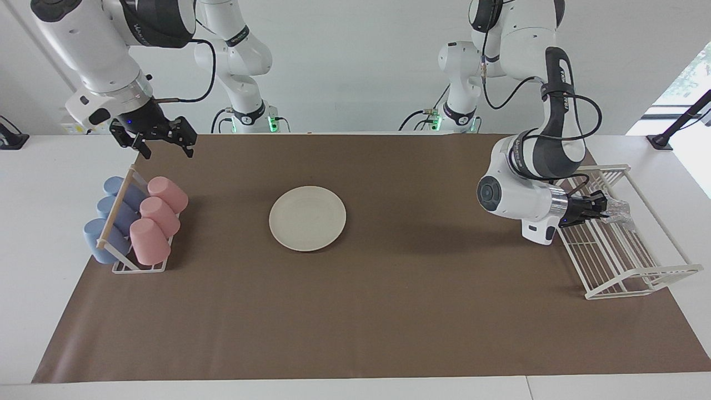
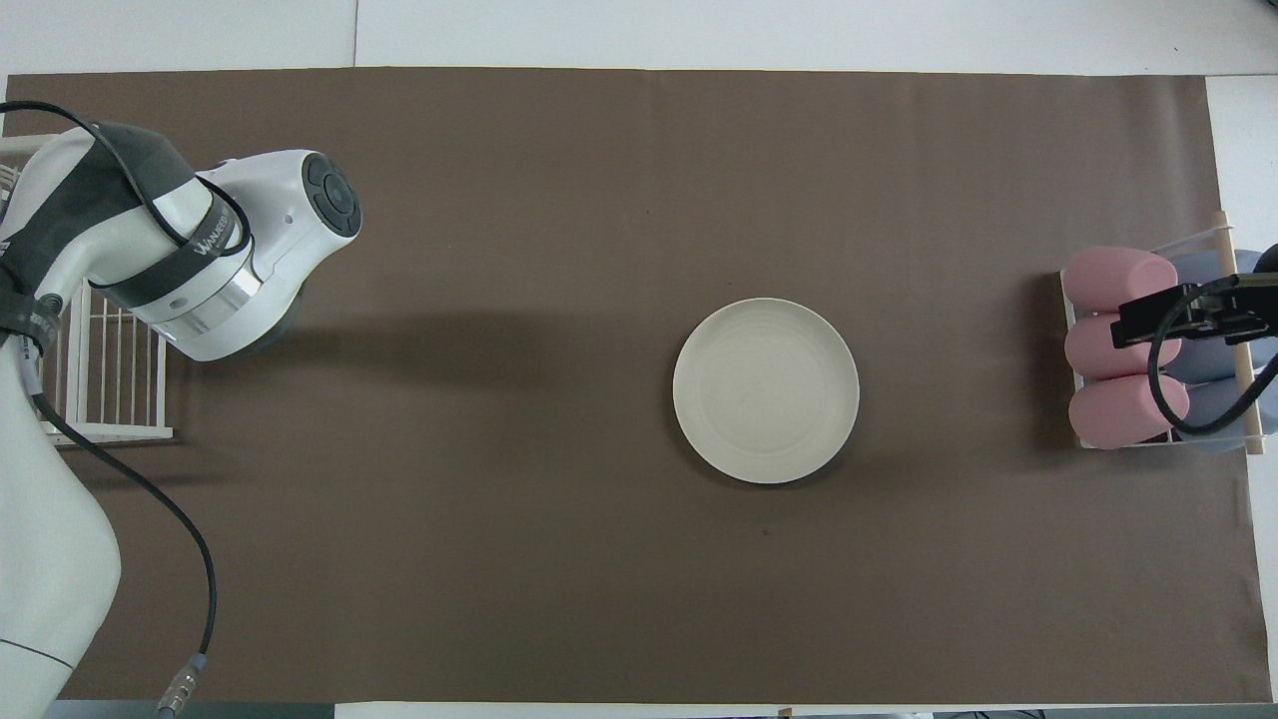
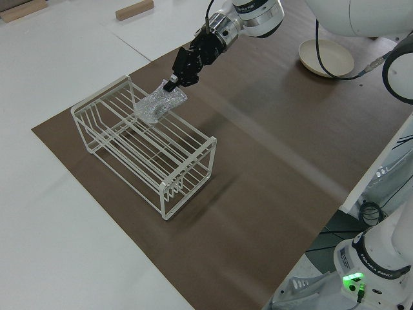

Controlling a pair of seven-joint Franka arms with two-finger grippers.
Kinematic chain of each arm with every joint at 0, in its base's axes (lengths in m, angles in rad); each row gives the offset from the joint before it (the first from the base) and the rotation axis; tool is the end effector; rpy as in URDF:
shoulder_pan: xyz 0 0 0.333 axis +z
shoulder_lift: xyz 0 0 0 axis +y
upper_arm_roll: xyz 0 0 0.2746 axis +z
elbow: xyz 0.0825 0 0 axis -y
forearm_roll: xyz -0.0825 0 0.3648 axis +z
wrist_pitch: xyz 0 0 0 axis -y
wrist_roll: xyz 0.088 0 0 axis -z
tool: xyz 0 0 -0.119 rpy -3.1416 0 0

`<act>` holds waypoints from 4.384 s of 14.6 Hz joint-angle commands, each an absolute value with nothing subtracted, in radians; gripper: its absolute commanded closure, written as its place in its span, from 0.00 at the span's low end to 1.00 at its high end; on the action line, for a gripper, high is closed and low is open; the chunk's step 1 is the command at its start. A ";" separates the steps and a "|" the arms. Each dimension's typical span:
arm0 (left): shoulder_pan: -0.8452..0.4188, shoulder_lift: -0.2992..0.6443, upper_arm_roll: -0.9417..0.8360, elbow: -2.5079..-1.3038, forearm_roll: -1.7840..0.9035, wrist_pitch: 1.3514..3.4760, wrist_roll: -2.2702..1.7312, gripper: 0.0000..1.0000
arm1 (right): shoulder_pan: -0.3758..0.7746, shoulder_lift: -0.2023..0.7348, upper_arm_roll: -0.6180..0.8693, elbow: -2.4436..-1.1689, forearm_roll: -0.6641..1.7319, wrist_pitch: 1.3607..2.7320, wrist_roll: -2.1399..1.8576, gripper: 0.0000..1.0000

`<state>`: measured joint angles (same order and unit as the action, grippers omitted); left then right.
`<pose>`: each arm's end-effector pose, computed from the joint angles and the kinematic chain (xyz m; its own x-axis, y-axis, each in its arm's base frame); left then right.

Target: Wipe plate with sponge

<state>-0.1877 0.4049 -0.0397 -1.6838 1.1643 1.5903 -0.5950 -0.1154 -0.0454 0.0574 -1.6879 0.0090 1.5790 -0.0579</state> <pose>0.6064 -0.0274 0.3575 0.9991 -0.0151 0.0400 0.0317 -0.3683 -0.9292 0.5192 -0.0286 0.5428 0.9980 -0.0003 -0.0631 -0.0009 -0.9999 -0.0100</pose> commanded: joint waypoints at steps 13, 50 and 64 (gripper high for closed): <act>-0.175 0.417 -0.044 -1.672 1.111 1.643 -0.726 1.00 | -0.167 -0.031 0.066 -1.647 0.000 1.591 -0.089 0.00; -0.066 -0.074 -0.032 -1.657 -0.035 1.519 -0.264 0.00 | -0.158 -0.035 0.075 -1.646 -0.003 1.574 -0.044 0.00; -0.071 -0.025 -0.032 -1.588 -0.025 1.482 -0.267 0.00 | -0.138 -0.035 0.084 -1.644 0.006 1.583 -0.069 0.00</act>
